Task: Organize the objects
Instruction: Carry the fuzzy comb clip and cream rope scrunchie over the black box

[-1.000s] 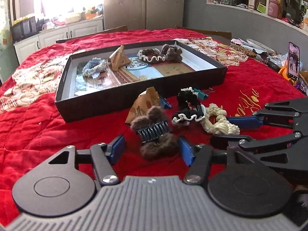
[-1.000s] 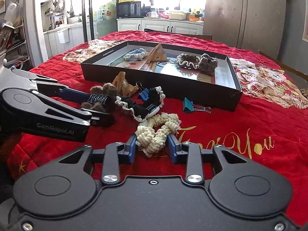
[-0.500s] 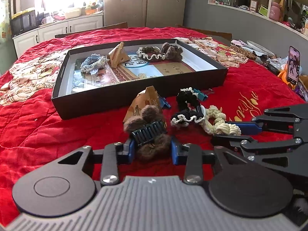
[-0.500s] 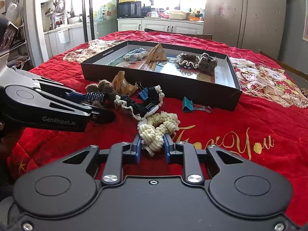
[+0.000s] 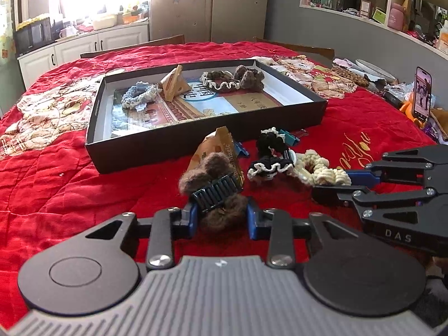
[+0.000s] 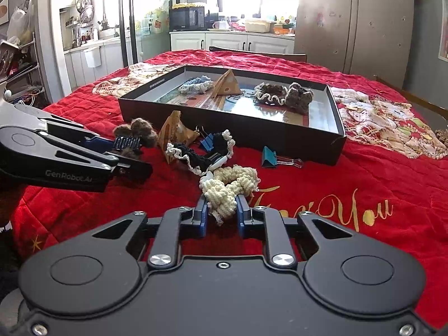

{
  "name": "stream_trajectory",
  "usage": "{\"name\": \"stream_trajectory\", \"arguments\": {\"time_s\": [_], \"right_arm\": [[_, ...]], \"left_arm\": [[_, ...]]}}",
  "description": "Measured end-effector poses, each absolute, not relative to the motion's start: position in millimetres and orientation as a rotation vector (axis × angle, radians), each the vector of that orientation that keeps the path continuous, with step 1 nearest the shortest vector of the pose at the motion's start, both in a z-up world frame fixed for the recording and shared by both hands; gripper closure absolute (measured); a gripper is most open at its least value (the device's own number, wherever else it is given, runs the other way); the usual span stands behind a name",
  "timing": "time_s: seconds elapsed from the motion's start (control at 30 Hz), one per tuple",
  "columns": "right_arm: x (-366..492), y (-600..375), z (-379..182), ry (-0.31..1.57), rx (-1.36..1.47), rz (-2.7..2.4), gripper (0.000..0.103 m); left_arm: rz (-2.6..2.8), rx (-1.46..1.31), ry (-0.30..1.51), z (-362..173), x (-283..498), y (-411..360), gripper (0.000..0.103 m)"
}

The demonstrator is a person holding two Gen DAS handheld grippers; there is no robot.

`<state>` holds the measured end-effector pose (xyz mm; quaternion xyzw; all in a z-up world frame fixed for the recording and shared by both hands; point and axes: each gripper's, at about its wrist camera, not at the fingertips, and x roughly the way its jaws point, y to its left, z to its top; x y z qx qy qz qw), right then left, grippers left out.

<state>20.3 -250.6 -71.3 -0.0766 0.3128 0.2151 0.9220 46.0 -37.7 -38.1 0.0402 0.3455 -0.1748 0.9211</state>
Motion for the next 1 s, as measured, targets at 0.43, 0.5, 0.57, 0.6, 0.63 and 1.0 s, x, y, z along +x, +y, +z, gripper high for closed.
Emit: {"name": "stream_trajectory", "arguments": {"time_s": [0.43,0.5,0.57,0.6,0.63,1.0], "right_arm": [[15.9,-259.2,-61.6,0.615,-0.143,0.430,0.084],[15.6,-261.2,-59.5,0.609,-0.140,0.427,0.084],[14.8,-262.3,-57.2,0.602,-0.138,0.425,0.084],[14.2,-262.9,-56.0,0.597,-0.136,0.424,0.084],[13.8,-263.2,-54.6,0.592,-0.134,0.423,0.084],[7.8,-271.3,-35.5,0.530,-0.134,0.403,0.084]], "left_arm": [[-0.368,0.088,0.691,-26.8,40.0,-33.9,0.066],[-0.368,0.086,0.687,-25.5,39.7,-32.7,0.066],[-0.371,0.082,0.683,-23.7,39.4,-31.9,0.066],[-0.374,0.079,0.682,-22.8,39.2,-31.4,0.066],[-0.377,0.074,0.682,-21.8,39.3,-30.7,0.066],[-0.385,0.069,0.639,-5.9,35.2,-28.0,0.066]]}}
